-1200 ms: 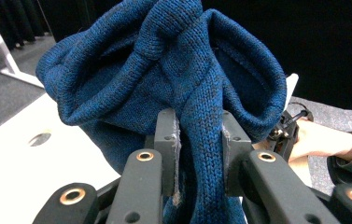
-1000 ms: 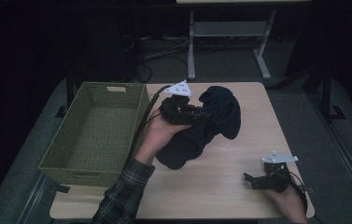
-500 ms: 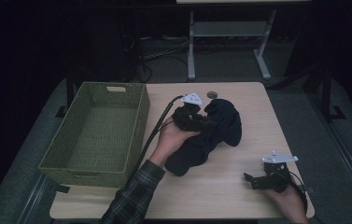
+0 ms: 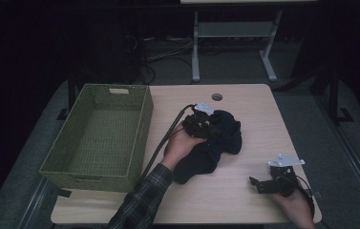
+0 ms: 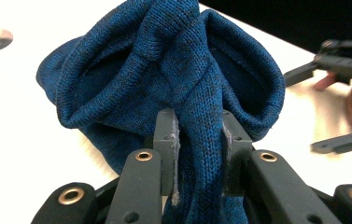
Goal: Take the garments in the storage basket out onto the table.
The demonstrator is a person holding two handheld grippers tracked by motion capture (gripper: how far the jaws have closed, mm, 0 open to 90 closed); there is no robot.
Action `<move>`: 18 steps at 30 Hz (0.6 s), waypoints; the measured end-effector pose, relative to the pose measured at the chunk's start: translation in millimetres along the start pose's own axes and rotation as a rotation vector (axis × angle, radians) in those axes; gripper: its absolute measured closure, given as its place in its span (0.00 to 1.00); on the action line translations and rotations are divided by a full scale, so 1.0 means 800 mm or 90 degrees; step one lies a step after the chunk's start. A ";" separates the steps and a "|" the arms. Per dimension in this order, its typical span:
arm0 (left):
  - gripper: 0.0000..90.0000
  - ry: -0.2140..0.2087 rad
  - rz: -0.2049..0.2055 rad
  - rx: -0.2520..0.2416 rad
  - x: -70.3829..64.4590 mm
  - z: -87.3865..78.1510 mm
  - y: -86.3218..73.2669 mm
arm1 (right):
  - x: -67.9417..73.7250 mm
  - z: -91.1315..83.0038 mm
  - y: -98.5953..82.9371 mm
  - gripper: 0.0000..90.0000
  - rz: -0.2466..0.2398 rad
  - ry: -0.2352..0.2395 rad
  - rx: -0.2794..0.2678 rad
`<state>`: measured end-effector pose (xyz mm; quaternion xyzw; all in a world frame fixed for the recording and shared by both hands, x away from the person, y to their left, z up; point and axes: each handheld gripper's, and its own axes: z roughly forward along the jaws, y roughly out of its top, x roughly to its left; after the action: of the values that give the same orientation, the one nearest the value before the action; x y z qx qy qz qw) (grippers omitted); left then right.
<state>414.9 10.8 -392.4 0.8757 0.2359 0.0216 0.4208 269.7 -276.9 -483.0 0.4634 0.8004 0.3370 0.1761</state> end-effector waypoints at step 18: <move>0.73 0.029 -0.030 0.027 0.024 0.028 -0.025 | 0.000 0.000 0.000 0.02 0.001 0.001 -0.001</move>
<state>429.0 13.7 -424.9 0.8777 0.2667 0.0267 0.3972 269.7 -276.9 -483.1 0.4634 0.8001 0.3379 0.1758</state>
